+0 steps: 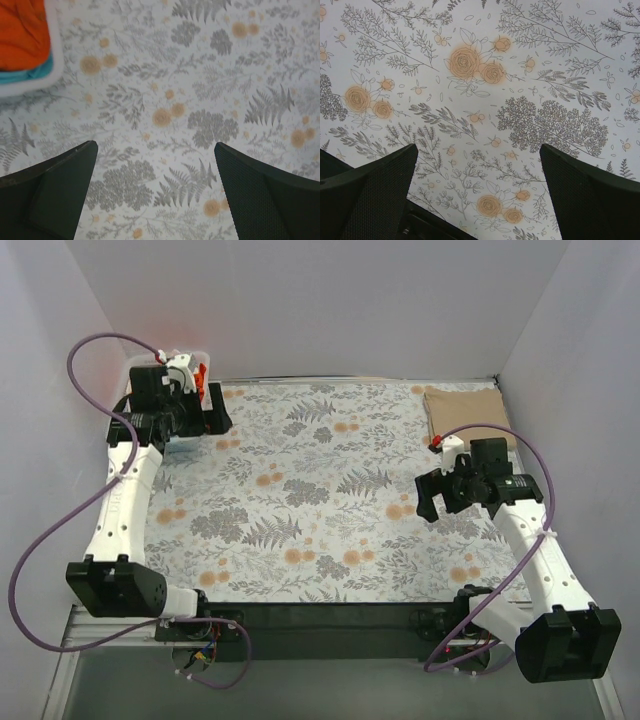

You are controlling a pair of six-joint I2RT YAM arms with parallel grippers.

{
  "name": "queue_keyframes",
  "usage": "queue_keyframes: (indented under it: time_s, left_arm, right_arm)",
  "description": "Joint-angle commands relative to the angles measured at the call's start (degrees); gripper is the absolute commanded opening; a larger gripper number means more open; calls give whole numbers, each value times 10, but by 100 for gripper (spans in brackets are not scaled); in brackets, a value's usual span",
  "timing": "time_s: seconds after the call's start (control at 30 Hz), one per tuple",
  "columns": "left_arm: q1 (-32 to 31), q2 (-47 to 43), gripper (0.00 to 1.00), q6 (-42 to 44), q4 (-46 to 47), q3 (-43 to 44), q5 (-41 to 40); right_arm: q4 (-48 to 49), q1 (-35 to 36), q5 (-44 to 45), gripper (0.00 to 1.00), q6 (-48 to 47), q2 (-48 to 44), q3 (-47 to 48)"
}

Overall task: Fold and stack the t-shirts
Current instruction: Grab the tshirt from the pile

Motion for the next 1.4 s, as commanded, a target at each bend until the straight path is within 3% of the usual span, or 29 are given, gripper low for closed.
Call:
queue_keyframes:
  time_s: [0.0, 0.17, 0.37, 0.4, 0.5, 0.8, 0.83, 0.97, 1.13, 1.17, 1.23, 1.37]
  left_arm:
    - [4, 53, 98, -23, 54, 79, -60]
    - [55, 141, 96, -40, 119, 162, -86]
    - [130, 295, 91, -50, 149, 273, -30]
    - [137, 314, 86, -43, 152, 303, -25]
    - [154, 376, 80, -29, 170, 328, -29]
    - [163, 504, 78, -16, 187, 362, -61]
    - [163, 511, 70, -14, 187, 362, -59]
    - [163, 523, 56, -21, 192, 362, -55]
    - [164, 485, 33, -26, 197, 367, -32]
    - [163, 478, 15, -21, 193, 374, -32]
    - [164, 456, 0, -17, 186, 385, -31]
    - [168, 422, 0, -16, 168, 428, -11]
  right_arm:
    - [7, -2, -5, 98, 2, 7, 15]
    - [7, -3, -5, 98, 7, 21, 21]
    - [5, -3, -19, 98, 7, 43, 21]
    - [6, -3, -19, 98, 8, 45, 23]
    - [6, -4, -24, 98, 9, 61, 27]
    - [6, -4, -28, 98, 5, 101, 24]
    - [6, -4, -27, 98, 5, 101, 24]
    - [5, -4, -24, 98, 3, 101, 17]
    - [6, -4, -25, 98, 3, 96, 17]
    - [6, -4, -24, 98, 3, 94, 17]
    - [6, -5, -23, 98, 3, 88, 14]
    - [8, -6, -23, 98, 2, 74, 9]
